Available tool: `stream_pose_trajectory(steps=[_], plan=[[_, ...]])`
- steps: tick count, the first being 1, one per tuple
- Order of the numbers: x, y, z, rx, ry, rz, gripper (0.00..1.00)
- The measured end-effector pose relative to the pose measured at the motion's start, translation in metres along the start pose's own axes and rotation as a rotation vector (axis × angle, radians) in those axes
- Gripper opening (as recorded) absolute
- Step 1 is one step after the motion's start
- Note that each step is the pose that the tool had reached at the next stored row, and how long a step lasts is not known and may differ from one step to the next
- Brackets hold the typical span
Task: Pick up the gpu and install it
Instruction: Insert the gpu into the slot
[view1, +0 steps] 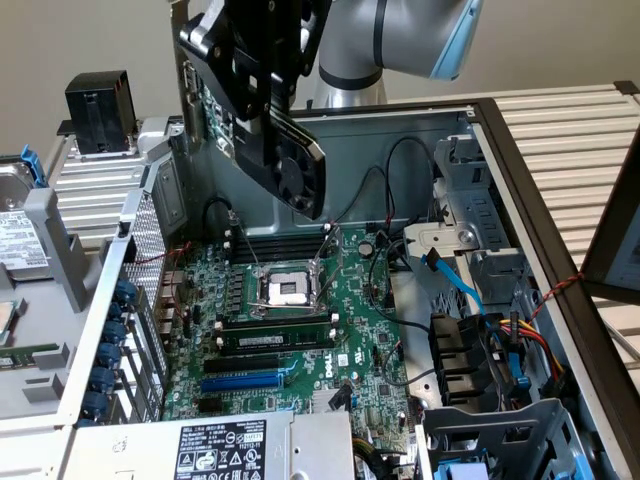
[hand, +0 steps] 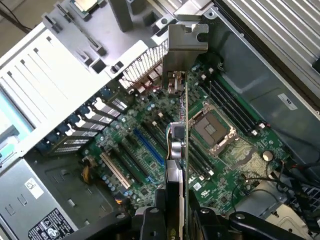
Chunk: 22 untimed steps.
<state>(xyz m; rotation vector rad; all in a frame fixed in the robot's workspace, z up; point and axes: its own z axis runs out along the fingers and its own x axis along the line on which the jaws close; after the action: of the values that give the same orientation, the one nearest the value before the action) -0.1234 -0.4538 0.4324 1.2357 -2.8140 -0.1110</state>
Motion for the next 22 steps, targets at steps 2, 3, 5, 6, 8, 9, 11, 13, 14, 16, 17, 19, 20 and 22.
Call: stream_pose_trajectory(steps=[2,3,5,6,8,9,11,13,14,16,17,19,20,22], plan=[[0.0,-0.0001,0.0008,0.005,0.0053,-0.031,0.27],[0.0,-0.0001,0.0013,0.0077,0.0081,-0.047,0.27],[-0.0001,-0.0002,0.0022,0.0126,0.0137,-0.078,0.27],[-0.0001,-0.0003,0.0027,0.015,0.0169,-0.095,0.27],[-0.0001,-0.0003,0.0035,0.0194,0.0225,-0.127,0.27],[-0.0001,-0.0004,0.004,0.0212,0.0247,-0.146,0.27],[-0.0001,-0.0005,0.0049,0.024,0.0274,-0.181,0.27],[-0.0002,-0.0005,0.0055,0.0268,0.0294,-0.217,0.27],[-0.0002,-0.0006,0.0059,0.0284,0.0302,-0.236,0.27],[-0.0002,-0.0006,0.0065,0.0314,0.0319,-0.271,0.27],[-0.0002,-0.0006,0.0068,0.0331,0.0327,-0.29,0.27],[-0.0002,-0.0007,0.0074,0.0359,0.0346,-0.326,0.27],[-0.0002,-0.0007,0.0078,0.0368,0.0359,-0.344,0.27],[-0.0002,-0.0008,0.0085,0.0376,0.0381,-0.381,0.27]])
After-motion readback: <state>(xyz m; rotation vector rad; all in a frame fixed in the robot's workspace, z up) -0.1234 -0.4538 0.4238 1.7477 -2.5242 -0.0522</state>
